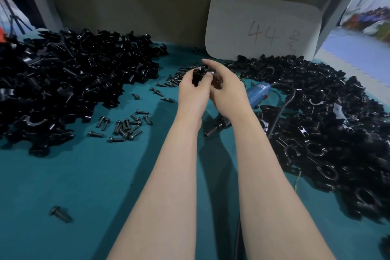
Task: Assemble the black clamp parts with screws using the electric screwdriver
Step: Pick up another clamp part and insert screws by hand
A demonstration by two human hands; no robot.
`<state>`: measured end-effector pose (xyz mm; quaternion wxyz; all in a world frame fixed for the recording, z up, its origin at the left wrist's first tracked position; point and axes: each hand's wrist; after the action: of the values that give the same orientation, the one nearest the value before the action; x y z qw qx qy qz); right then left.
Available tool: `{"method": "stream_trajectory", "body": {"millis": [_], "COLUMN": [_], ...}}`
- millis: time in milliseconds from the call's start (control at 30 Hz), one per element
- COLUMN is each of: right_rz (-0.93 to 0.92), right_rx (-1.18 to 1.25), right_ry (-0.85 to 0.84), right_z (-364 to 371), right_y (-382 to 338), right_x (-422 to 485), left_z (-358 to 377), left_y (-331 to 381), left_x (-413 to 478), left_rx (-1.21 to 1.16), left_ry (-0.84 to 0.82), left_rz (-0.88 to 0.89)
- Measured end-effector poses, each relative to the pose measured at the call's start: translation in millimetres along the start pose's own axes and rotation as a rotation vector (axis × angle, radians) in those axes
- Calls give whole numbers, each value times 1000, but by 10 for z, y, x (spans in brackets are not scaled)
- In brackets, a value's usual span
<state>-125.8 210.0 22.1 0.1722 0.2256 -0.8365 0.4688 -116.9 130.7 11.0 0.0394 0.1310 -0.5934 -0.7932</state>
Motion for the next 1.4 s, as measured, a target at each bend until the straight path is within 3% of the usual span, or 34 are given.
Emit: {"method": "stream_trajectory", "body": {"millis": [133,267,467,767,1400], "right_rz": [196,381,341,411,442], "right_rx": [241,536,434,626,799], "right_ry": [261,422,236,135,213], "right_z": [-33,-74,-56,-38,-22], "right_y": [46,49,43,45,99], "right_x": [11,37,15,2,2], "left_z": [3,-2,25,38,73], "left_y": [-1,-13,-29,-11,-24], "left_x": [-12,-22,-48,-36,-63], "left_rx": [-86,1,71,166,152], "left_ry": [-20,-86,-194,-163,-74], "left_rz": [-19,60,134,208,236]}}
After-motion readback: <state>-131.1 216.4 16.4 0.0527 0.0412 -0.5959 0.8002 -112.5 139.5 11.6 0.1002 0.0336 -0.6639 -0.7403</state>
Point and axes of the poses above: each hand's wrist, its own x-axis towards the middle knuckle, its own z-axis out of the palm, y = z × x, and after that the axes turned 11 degrees about -z, right-handed
